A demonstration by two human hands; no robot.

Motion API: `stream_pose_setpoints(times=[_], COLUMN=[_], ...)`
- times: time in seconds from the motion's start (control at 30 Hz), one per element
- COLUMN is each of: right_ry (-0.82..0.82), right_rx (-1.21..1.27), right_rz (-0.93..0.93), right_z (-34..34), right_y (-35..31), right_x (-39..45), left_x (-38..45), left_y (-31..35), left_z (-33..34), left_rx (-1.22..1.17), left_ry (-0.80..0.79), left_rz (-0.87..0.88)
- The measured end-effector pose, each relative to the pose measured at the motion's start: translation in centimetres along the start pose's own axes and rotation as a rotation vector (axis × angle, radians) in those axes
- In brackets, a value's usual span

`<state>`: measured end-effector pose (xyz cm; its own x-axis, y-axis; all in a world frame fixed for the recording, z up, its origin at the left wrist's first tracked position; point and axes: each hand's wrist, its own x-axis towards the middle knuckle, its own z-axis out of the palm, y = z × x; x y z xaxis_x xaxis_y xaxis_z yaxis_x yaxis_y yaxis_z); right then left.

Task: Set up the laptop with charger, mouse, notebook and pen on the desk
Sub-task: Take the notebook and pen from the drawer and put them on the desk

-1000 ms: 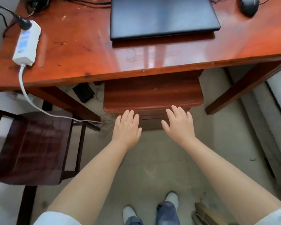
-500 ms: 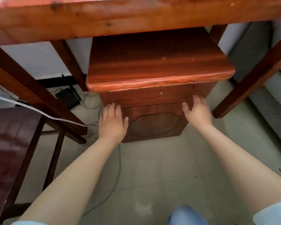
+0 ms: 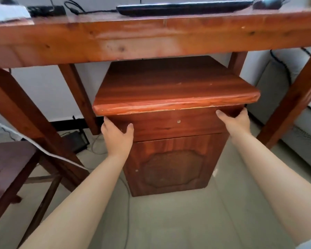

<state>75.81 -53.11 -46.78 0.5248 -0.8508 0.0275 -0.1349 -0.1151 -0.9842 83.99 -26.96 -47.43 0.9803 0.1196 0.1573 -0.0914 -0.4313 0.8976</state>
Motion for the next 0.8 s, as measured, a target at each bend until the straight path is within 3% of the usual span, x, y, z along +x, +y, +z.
stream_pose_setpoints(times=[0.13,0.4,0.8], right_ry=[0.019,0.14,0.088], right_rx=[-0.001,-0.092,-0.2], right_rz=[-0.001,0.015,0.002], right_z=[-0.1,0.4,-1.0], right_y=[0.2,0.0,-0.3], right_x=[0.0,0.1,1.3], left_x=[0.4,1.3,1.3], left_y=[0.5,0.5,0.6], left_z=[0.1,-0.3,-0.2], left_rx=[-0.102,-0.03,-0.023], left_ry=[0.038,0.032,0.051], left_rz=[-0.061,-0.11,-0.105])
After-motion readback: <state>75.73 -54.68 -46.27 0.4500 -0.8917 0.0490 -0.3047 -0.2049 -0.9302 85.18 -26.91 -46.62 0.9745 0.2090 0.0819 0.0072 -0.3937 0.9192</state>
